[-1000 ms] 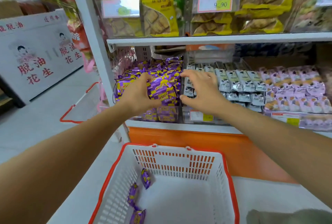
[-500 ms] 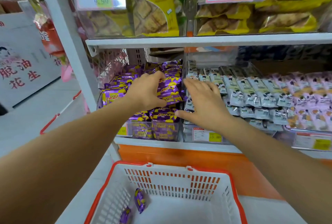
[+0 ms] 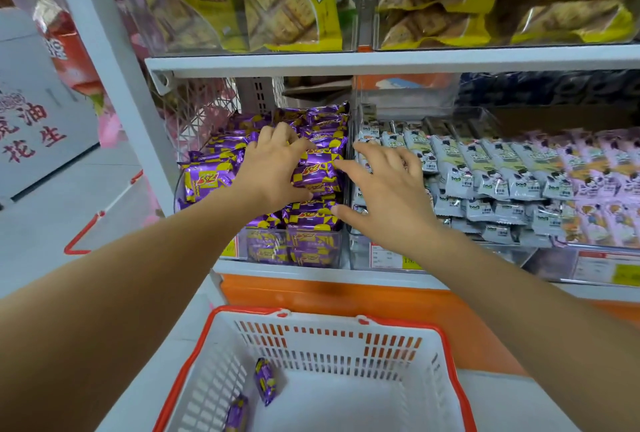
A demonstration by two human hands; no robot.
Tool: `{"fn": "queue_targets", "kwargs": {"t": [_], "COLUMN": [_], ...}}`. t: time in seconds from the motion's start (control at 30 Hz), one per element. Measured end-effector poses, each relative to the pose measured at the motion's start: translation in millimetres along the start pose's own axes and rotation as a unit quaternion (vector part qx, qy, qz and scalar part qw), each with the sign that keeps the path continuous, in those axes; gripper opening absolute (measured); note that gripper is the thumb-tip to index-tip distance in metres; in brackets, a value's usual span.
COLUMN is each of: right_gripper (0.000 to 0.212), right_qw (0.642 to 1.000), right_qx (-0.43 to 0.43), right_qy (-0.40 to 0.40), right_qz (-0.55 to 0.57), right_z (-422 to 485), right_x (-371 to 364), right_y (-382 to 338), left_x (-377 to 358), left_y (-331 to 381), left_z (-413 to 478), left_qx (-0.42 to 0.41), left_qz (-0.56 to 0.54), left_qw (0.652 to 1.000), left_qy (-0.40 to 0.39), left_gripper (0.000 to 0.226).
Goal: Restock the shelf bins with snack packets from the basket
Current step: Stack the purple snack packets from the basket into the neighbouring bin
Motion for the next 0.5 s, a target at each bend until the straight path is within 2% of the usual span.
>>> {"fn": "queue_targets", "kwargs": {"t": [0.2,0.3,0.4,0.5], "right_gripper": [0.059,0.042,0.038,0.038], "right_qw": [0.999,0.999,0.998,0.998], "right_qx": [-0.024,-0.018,-0.024,-0.026], "right_qy": [0.028,0.02,0.024,0.033], "right_qz": [-0.01,-0.034,-0.044,-0.044], "right_z": [4,5,5,5], "right_x": [7,3,-2,-2], "right_y": [-5,-10,-6,-5], "left_x": [6,5,5,-2], "left_y": [1,3,2,1], "left_z": [-14,-16,-21,-22], "left_qx": [0.011,-0.012,-0.006,0.012], "left_qz": [-0.072,-0.005,0.084,0.138], "left_qw": [0.995,0.996,0.992,0.989], "left_qy": [0.071,0.083,0.089,0.051], "left_gripper": [0.077,0.077,0.079,0.084]}}
Point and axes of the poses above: each hand's wrist, its own z-axis towards the middle knuckle, its own x-axis out of the back of the hand, y = z × x, the point moved 10 cm from there along z, towards the middle knuckle, and after that the axes turned 10 degrees about -x, right-handed, at the moved point
